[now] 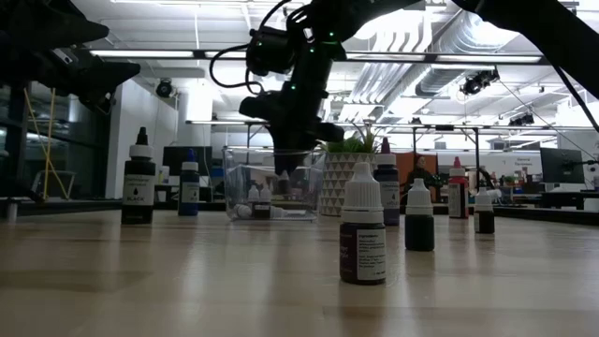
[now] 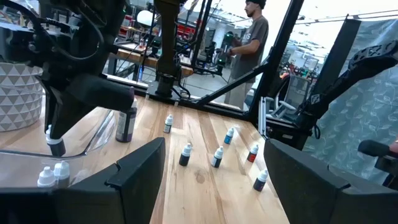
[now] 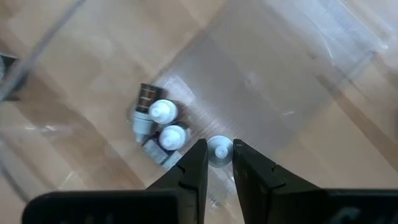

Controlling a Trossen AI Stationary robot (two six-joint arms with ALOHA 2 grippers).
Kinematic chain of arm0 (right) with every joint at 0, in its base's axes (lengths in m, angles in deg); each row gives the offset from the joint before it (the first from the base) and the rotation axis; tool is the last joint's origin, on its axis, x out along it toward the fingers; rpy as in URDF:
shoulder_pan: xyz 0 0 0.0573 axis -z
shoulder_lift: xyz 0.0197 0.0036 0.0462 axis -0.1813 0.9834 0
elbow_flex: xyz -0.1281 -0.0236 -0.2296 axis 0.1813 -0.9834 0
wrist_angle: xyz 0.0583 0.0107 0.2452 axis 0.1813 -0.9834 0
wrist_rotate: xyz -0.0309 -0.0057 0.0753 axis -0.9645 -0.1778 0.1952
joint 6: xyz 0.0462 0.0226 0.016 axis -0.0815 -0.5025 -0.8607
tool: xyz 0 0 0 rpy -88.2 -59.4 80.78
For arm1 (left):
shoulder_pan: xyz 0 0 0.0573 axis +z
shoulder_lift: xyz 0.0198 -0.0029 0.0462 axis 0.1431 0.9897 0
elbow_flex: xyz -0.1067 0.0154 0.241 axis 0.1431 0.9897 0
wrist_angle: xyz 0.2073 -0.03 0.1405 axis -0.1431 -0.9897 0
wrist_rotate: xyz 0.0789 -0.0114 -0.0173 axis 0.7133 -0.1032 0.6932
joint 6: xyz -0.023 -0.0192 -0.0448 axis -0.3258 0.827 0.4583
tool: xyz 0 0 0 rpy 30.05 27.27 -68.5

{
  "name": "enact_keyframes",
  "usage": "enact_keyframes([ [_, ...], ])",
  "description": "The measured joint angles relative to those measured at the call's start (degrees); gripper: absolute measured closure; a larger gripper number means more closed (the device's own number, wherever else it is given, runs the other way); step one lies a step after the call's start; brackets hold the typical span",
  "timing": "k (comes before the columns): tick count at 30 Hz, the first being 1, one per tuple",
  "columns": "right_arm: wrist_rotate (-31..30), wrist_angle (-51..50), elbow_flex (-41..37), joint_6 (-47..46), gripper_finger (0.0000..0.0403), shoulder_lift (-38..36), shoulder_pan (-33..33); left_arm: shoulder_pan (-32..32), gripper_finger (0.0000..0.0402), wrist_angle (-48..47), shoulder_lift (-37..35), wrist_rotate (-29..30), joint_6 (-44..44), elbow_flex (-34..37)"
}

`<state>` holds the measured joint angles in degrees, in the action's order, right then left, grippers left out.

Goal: Pick & Place food coloring
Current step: Put the small red food coloring bottle into the transparent bin

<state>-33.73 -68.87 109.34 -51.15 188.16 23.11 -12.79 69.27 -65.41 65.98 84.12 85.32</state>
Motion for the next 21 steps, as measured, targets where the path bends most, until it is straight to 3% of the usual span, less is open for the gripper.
enact_keyframes([
  [11,-3.40,-0.06,0.00,-4.14,0.0348,0.00,-2.00,0.00,0.0130,0.00,0.00,-0.02,0.00,0.00],
  [21,-2.29,1.54,-1.67,-5.76,0.0346,0.00,-2.62,0.02,0.0130,0.00,0.00,0.00,0.00,0.00],
])
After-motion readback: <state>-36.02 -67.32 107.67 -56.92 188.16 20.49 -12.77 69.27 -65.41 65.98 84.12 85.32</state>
